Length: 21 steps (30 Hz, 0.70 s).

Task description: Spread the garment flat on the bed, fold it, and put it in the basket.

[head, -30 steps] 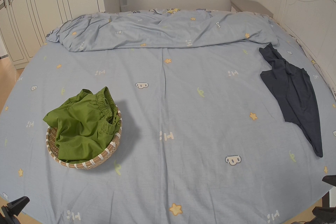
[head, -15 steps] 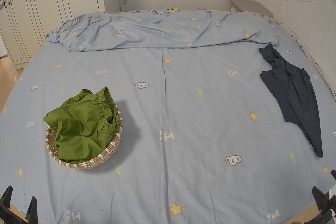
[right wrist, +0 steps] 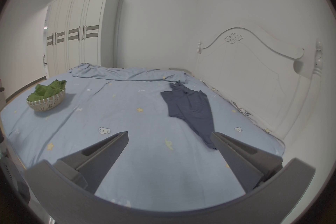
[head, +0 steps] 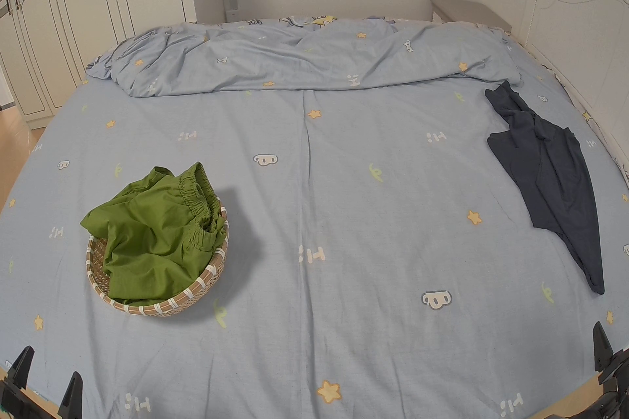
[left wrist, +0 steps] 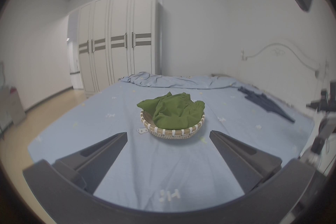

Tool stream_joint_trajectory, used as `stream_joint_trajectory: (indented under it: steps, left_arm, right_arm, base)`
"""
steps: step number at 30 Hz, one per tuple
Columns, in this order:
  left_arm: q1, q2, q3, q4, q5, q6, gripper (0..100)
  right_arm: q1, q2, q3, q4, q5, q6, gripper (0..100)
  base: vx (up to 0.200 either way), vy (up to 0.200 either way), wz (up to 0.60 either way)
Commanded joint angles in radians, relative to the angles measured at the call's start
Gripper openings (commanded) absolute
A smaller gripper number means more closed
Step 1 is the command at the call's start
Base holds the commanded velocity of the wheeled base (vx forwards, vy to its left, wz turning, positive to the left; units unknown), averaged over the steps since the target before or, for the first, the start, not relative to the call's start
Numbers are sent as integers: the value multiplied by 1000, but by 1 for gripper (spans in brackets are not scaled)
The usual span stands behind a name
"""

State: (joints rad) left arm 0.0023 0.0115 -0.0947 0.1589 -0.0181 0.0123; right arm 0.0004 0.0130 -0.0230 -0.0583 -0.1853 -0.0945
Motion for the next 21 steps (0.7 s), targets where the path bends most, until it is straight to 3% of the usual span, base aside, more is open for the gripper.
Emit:
stream_joint_trajectory:
  steps: [1, 4, 6, 7, 10, 13, 15, 16, 18, 19, 20, 21]
  left_arm:
    - [1, -11, 6, -22, -2, -164, 100]
    - [1, -11, 9, -36, -8, -212, 100]
    - [1, -11, 12, -35, -13, -106, 100]
    - [1, -11, 15, -33, -22, 8, 100]
    - [-1, -11, 21, -30, -86, 97, 100]
    - [1, -11, 20, -32, -161, 58, 100]
    - [1, -11, 18, -35, -160, 1, 100]
    - [1, -11, 15, -38, -137, -115, 100]
    - [1, -11, 12, -41, -66, -199, 100]
    - [1, -11, 12, -41, -66, -199, 100]
    - [1, -11, 16, -42, 43, -198, 100]
    - [1, -11, 26, -50, 83, -170, 100]
  right_arm:
    - [0, -10, 23, 6, 86, 24, 100]
    - [0, -10, 23, 11, 214, 42, 100]
    - [0, -10, 23, 11, 330, 39, 100]
    - [0, -10, 23, 11, 374, 35, 100]
    - [0, -10, 23, 9, 402, 18, 100]
    - [0, -10, 23, 2, 402, -28, 100]
    - [-2, -10, 23, 2, 400, -28, 100]
    - [-2, -10, 23, 2, 369, -19, 100]
    - [-2, -10, 23, 9, 259, -8, 100]
    - [-2, -10, 23, 9, 259, -8, 100]
    - [-2, -10, 23, 25, 190, 64, 100]
    - [-2, -10, 23, 54, 181, 94, 100]
  base:
    - [0, 0, 0]
    - [0, 0, 0]
    - [0, 0, 0]
    - [0, 0, 0]
    - [0, 0, 0]
    - [0, 0, 0]
    - [0, 0, 0]
    - [0, 0, 0]
    - [0, 0, 0]
    - [0, 0, 0]
    - [0, 0, 0]
    - [0, 0, 0]
